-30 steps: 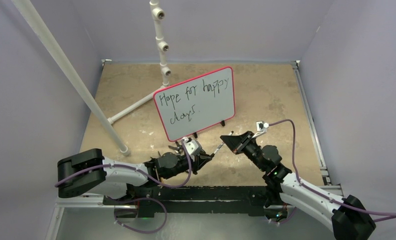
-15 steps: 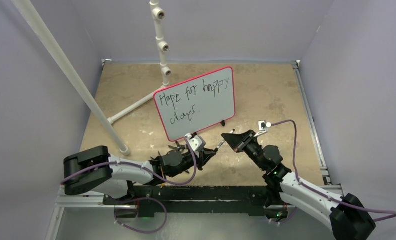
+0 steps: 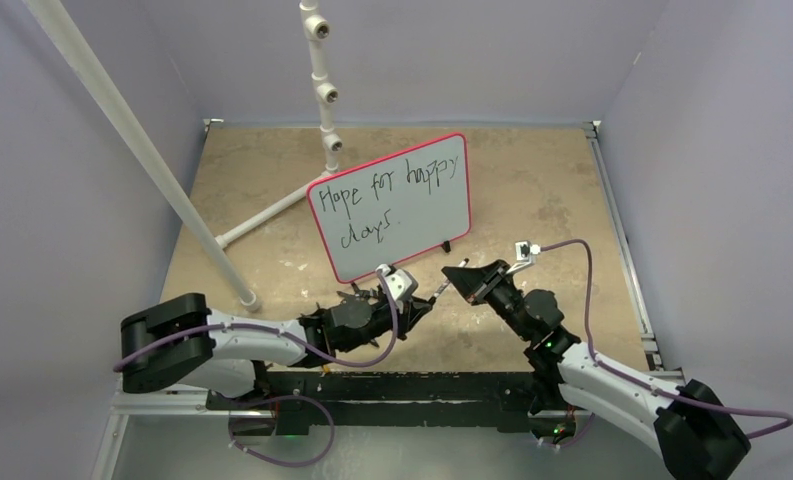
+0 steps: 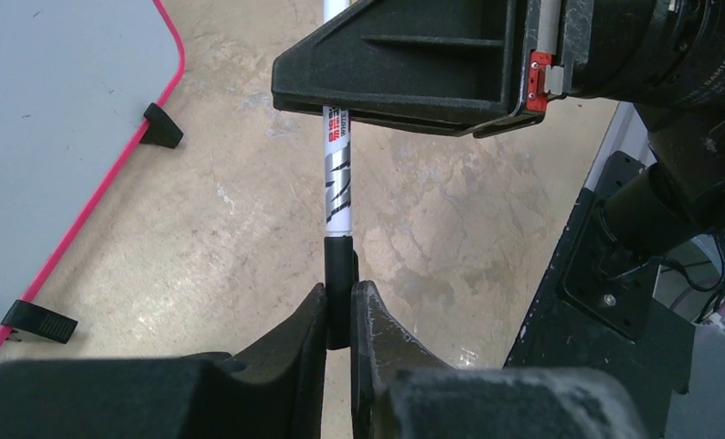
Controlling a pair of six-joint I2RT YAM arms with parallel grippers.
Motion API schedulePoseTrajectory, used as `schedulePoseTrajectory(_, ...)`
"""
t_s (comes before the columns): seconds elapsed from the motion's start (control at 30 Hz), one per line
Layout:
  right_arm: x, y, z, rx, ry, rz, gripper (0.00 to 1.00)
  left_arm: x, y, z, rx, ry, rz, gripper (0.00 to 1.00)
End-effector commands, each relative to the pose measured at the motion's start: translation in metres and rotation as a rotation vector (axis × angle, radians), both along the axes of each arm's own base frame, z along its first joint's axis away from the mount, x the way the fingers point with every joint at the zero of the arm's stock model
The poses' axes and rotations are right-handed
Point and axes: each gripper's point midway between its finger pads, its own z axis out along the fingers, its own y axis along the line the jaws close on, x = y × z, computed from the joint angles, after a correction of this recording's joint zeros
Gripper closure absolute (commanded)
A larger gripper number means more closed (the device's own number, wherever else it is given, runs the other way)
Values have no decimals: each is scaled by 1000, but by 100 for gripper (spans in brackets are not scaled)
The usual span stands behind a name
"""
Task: Write a sentence on the whiteboard
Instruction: Close the whiteboard marker at the center of the board.
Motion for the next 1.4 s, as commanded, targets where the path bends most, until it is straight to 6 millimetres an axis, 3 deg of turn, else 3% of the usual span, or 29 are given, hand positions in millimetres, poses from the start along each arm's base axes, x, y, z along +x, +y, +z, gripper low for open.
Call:
schedulePoseTrajectory(0.0,-14,9,-19,-41,46,79,100,-5,-10,60,-127,-15,-37,86)
schedulePoseTrajectory(0.2,-13,8,-20,-38,50,73,100,-11,1,60,-51,22,-46,62)
schedulePoseTrajectory(0.33,-13,8,-16,-24,41,70,100,-22,3,58,-28,73,-87,53)
schedulePoseTrajectory(0.5,-15,7,-7,-8,6,75,100,-36,3,33,30,179,-133,44)
schedulePoseTrajectory(0.7,-19,7,4,10,-42,89,100,-32,8,16,50,254,-87,35)
schedulePoseTrajectory(1.03,-25,11,14,6,-103,132,100,-27,-9,10,30,314,-127,35)
schedulePoseTrajectory(1.17,-27,12,17,8,-119,146,100,-29,-12,8,25,331,-155,41)
schedulePoseTrajectory(1.37,-28,13,15,-1,-117,155,100,-29,-18,11,0,336,-172,61)
